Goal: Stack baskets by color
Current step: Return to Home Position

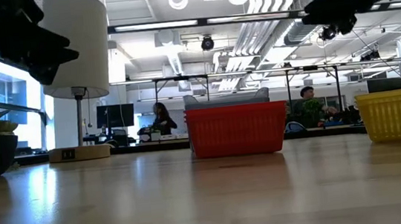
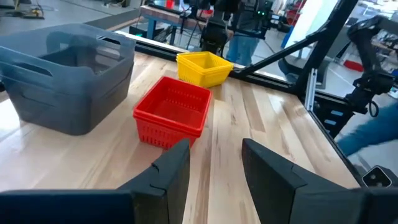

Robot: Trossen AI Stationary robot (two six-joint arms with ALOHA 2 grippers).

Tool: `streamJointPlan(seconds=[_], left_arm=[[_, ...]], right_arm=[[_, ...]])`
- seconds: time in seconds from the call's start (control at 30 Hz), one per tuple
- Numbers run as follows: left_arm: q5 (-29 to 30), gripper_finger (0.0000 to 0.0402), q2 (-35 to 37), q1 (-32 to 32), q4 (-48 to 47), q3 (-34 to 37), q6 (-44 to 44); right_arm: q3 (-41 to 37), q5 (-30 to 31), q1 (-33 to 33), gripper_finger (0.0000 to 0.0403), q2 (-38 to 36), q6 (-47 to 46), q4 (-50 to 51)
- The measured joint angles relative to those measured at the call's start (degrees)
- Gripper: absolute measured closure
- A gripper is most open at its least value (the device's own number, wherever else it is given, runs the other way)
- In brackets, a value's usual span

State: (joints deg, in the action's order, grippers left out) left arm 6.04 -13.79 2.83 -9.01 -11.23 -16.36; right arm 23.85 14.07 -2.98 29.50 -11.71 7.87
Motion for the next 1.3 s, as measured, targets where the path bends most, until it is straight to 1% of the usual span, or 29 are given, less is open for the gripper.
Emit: streamJointPlan(seconds=[0.17, 0.37, 0.47, 0.57, 0.7, 0.8, 0.87, 0.97, 1.13, 1.23, 1.3], left_arm=[[-1.1, 0.0268, 4.6, 0.0, -0.2, 1.9, 0.5], [-1.7, 0.0268, 7.9, 0.0, -3.1, 2.0, 4.1], [-0.6, 0.0268, 8.6, 0.0, -4.2, 2.0, 5.5], [-0.4, 0.0268, 9.1, 0.0, -4.6, 2.0, 6.5], [-0.3, 0.0268, 9.7, 0.0, -6.8, 2.0, 7.4], [0.4, 0.0268, 10.3, 0.0, -5.7, 4.1, 8.0], [0.7, 0.0268, 10.9, 0.0, -3.5, 6.2, 8.0], [-0.1, 0.0268, 10.6, 0.0, -1.6, 6.4, 9.0], [-0.2, 0.0268, 11.0, 0.0, -2.5, 6.5, 12.7], [-0.2, 0.0268, 11.0, 0.0, -2.5, 6.5, 14.2], [0.8, 0.0268, 11.0, 0.0, -2.5, 6.5, 16.7]], right_arm=[[-5.6, 3.6, -3.2, 0.0265, -3.9, -1.7, -4.2], [-12.3, 5.7, -6.1, 0.0265, -7.7, -0.3, -9.1], [-14.8, 8.0, -6.3, 0.0265, -9.9, -1.7, -9.4], [-16.6, 7.8, -6.3, 0.0265, -11.9, -2.8, -9.5], [-18.7, 6.6, -6.3, 0.0265, -13.9, -2.0, -10.1], [-21.3, 8.8, -6.2, 0.0265, -14.6, -2.1, -10.8], [-23.0, 9.4, -6.1, 0.0265, -14.7, -2.2, -13.5], [-23.3, 9.0, -6.1, 0.0265, -14.6, -1.8, -14.1], [-23.3, 8.8, -6.1, 0.0265, -14.7, 1.1, -15.5], [-23.3, 7.2, -6.1, 0.0265, -14.7, 2.6, -17.1], [-23.3, 7.3, -6.1, 0.0265, -14.9, 2.8, -17.9]])
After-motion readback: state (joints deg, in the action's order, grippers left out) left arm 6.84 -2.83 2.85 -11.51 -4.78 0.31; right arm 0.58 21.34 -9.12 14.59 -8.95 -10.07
